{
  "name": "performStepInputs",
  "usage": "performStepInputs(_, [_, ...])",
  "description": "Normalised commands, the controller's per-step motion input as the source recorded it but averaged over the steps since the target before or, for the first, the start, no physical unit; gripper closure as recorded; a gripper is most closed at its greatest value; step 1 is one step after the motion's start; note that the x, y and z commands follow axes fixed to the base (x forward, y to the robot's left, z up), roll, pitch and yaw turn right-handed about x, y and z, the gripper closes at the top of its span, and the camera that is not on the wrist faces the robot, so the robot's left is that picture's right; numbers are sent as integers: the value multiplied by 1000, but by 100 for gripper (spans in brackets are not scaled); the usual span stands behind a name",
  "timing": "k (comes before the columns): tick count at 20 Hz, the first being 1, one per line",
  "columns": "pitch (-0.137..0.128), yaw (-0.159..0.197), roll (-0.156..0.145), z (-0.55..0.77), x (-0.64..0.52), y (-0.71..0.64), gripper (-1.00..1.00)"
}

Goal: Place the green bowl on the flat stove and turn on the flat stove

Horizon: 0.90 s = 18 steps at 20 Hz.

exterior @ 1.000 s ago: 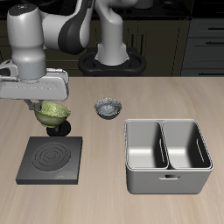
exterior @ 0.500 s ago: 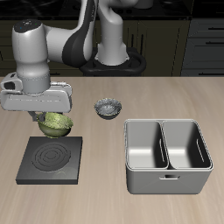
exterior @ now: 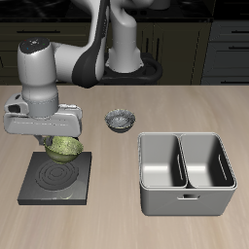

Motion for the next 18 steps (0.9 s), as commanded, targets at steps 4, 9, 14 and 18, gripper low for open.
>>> performStepInputs(4, [27,-7,-17,-247,19,14,100])
performStepInputs(9, [21,22,-34,-181,18,-70,100])
performStepInputs(14, [31,26,-58,-187,8,-54,100])
performStepInputs(18, [21,45,-46,-129,-18,39,-100])
